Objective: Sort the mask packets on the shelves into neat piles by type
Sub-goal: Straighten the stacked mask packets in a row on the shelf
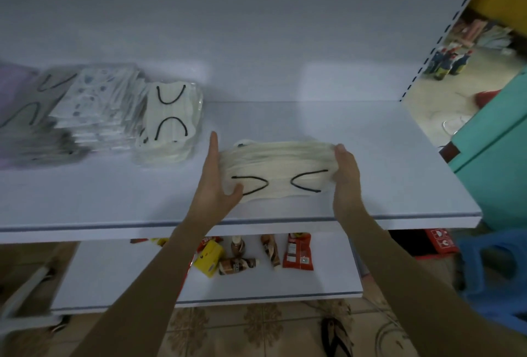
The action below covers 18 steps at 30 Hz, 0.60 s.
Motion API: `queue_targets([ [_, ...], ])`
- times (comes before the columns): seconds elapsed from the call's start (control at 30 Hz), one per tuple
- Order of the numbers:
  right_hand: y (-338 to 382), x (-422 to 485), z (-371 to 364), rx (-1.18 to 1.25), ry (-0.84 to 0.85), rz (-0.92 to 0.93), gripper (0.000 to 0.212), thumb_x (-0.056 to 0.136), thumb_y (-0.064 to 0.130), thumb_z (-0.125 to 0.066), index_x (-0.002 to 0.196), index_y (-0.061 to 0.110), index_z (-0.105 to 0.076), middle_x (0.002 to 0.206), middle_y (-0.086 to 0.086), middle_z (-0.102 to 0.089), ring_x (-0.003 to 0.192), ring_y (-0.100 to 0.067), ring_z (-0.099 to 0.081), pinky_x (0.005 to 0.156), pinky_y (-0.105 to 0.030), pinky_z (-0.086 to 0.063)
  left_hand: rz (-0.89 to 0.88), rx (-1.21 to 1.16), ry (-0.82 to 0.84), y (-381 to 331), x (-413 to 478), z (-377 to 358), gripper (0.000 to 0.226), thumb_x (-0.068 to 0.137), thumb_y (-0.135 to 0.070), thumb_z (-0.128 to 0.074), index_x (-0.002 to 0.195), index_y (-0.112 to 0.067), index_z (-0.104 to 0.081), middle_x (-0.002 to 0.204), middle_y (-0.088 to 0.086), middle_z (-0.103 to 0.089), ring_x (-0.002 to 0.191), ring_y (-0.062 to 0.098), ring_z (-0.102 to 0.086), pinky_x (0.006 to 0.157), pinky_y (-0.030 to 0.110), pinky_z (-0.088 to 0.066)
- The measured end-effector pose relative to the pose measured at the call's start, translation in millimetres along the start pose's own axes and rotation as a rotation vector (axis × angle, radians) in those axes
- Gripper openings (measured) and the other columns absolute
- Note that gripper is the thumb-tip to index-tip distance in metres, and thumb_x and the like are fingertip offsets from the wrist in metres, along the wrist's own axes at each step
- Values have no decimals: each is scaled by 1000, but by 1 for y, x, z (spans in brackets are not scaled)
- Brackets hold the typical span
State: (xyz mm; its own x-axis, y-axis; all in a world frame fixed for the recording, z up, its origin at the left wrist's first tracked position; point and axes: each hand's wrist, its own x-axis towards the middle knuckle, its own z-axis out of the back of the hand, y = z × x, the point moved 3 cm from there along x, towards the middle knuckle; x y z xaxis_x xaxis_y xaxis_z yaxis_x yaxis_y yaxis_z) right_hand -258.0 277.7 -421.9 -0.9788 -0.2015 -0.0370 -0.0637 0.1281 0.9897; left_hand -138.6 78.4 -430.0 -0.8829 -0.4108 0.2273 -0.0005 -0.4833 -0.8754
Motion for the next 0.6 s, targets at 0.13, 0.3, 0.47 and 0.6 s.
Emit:
queue_targets([
  [0.13, -2, 0, -5, -22, -109, -1, 25, 93, 38, -49, 76, 21, -44, 76, 10, -43, 70, -1, -43, 70, -15, -38, -11, 49, -72, 3, -5, 3, 117, 73, -7, -77, 128, -56, 14, 149, 8, -28, 133, 19, -34, 108, 28, -31],
  [0.3, -1, 7, -4, -91, -137, -17, 22, 88, 39, -59, 90, 17, -55, 84, 11, -54, 80, -3, -51, 72, -15, -41, -96, 391, 59, -2, -3, 15, 103, 71, -26, -80, 140, -41, -5, 139, -3, -41, 119, 7, -41, 89, 30, -41],
  [0.47, 1, 10, -5, -128, -152, -39, 19, 89, 29, -60, 97, 13, -58, 87, 8, -57, 81, -6, -53, 70, -17, -42, -72, 391, 114, -6, 6, 22, 66, 73, -22, -79, 130, -18, -46, 123, -8, -52, 109, 9, -50, 93, 28, -44],
  [0.6, 2, 9, -10, -136, -141, -66, 20, 89, 33, -59, 92, 14, -57, 85, 6, -56, 82, -10, -53, 76, -22, -44, 64, 81, 58, -13, 0, 14, 85, 76, 1, -72, 142, -18, -22, 117, -24, -42, 104, -17, -45, 85, -2, -33],
])
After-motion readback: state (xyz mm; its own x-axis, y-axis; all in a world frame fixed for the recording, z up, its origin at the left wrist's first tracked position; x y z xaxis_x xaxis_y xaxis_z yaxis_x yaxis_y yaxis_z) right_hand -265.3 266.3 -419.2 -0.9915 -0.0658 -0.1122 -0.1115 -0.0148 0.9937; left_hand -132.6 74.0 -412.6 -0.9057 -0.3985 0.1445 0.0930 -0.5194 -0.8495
